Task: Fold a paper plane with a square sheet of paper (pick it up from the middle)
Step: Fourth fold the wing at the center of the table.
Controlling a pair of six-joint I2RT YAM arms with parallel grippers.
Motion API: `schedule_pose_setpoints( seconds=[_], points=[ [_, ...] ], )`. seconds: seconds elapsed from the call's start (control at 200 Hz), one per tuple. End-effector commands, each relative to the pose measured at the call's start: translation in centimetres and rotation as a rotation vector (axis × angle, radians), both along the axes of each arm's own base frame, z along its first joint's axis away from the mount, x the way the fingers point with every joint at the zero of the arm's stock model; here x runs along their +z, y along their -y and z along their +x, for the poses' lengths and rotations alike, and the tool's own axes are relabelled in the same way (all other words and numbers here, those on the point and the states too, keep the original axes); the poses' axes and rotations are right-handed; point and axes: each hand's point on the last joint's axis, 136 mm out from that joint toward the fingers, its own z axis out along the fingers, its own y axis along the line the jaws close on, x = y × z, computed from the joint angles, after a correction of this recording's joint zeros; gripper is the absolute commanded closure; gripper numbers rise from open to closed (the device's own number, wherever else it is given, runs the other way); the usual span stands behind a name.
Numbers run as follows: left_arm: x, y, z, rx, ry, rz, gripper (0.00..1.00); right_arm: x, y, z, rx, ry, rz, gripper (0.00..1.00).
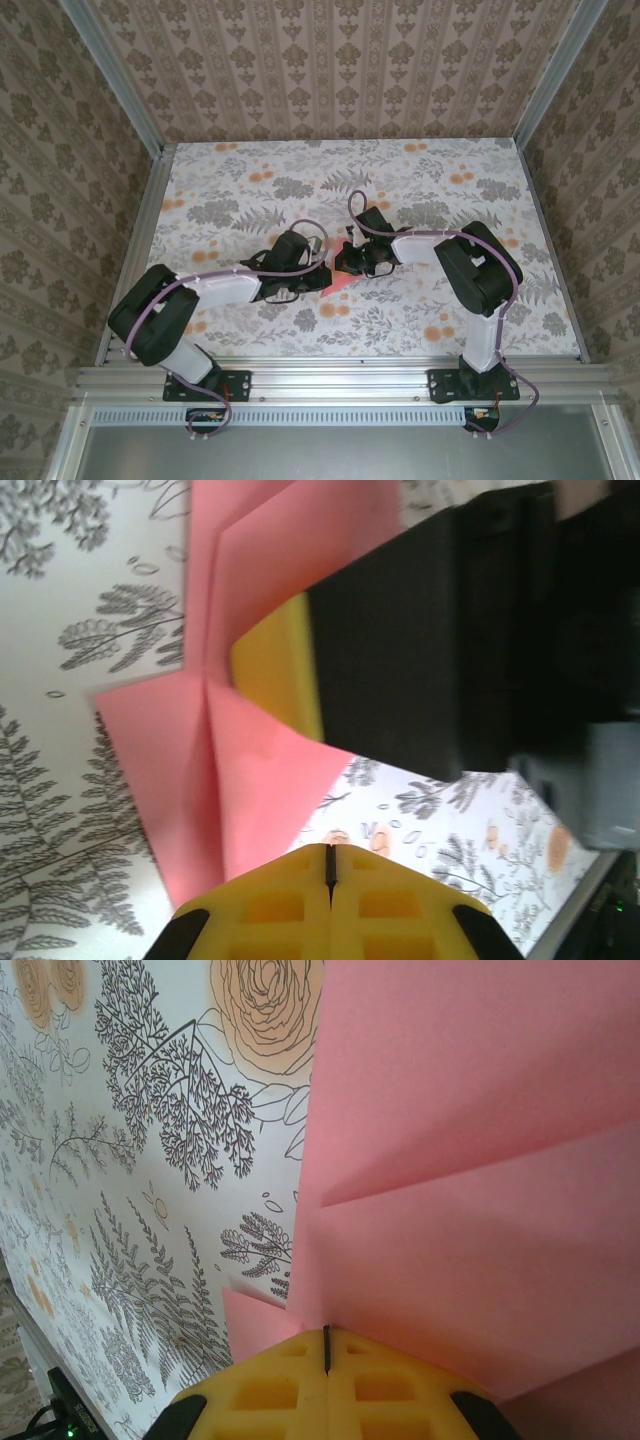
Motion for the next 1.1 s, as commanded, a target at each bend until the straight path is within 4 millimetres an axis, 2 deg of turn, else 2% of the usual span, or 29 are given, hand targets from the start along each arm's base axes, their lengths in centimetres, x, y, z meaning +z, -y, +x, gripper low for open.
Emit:
schedule_pose_setpoints(
  seconds=[0.0, 0.345, 0.665, 0.78, 0.925, 0.995, 1.095],
  points=[
    [-0.4, 0.2, 0.4, 0.016, 0.003, -0.002, 1.00, -3.0, 2.2, -1.1, -0.028, -0.077, -0.121, 0.94],
    [-3.7, -0.7, -0.8, 0.012, -0.057, 0.039, 1.00, -3.3, 2.1, -1.3, -0.026, -0.084, -0.119, 0.94],
    [-6.4, -2.4, -1.9, 0.030, -0.099, 0.109, 1.00, -3.4, 2.1, -1.4, -0.023, -0.088, -0.120, 0.93],
    [-6.8, -2.7, -2.6, 0.028, -0.113, 0.107, 1.00, -2.1, 1.3, -0.8, -0.016, -0.071, -0.084, 0.92],
    [-7.4, -3.1, -3.2, 0.028, -0.123, 0.128, 1.00, 1.7, -0.1, 0.1, 0.000, -0.011, 0.009, 0.91],
    [-7.4, -3.1, -3.2, 0.028, -0.125, 0.129, 1.00, 3.0, -0.8, -0.1, 0.005, 0.004, 0.061, 0.91],
    [-7.4, -3.1, -3.1, 0.026, -0.121, 0.137, 1.00, 3.1, -1.8, -1.4, 0.020, -0.012, 0.108, 0.92]
  ],
)
